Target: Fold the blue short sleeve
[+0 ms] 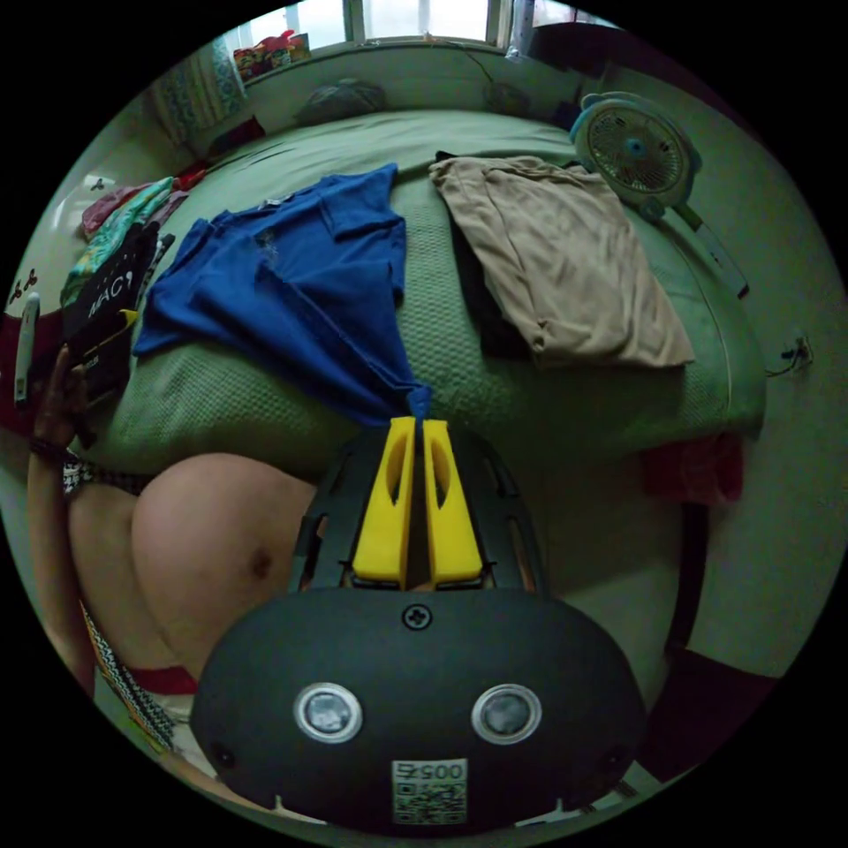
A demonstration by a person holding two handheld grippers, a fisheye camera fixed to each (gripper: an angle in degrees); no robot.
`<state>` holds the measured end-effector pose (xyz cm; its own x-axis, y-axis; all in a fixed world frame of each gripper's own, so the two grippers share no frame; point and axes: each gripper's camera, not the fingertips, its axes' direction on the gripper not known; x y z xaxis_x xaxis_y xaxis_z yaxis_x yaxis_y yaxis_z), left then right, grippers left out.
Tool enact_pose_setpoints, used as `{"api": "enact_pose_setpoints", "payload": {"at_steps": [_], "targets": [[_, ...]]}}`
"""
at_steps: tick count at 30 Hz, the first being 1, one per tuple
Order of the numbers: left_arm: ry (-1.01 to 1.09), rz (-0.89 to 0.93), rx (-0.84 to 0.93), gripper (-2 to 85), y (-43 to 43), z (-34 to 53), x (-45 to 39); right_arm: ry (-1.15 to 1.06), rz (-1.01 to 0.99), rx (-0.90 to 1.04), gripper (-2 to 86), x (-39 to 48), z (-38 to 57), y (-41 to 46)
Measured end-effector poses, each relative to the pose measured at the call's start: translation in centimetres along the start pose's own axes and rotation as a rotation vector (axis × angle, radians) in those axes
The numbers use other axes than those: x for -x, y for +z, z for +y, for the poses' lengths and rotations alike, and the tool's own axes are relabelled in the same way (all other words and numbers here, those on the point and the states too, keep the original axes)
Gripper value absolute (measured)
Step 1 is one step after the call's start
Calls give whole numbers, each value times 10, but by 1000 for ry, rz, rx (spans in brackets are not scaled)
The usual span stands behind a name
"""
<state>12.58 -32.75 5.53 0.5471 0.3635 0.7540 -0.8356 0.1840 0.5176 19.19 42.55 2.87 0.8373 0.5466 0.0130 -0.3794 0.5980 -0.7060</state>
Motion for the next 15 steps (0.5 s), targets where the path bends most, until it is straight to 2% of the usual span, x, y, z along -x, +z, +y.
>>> {"api": "enact_pose_setpoints", "payload": {"at_steps": [9,15], "targets": [[56,-15,-39,66,-25,16,-34,-13,74,-21,-15,-12,-7,-3],[57,-51,-99,132,-33,6,-41,-39,63,3,-15,-23,0,10]]}}
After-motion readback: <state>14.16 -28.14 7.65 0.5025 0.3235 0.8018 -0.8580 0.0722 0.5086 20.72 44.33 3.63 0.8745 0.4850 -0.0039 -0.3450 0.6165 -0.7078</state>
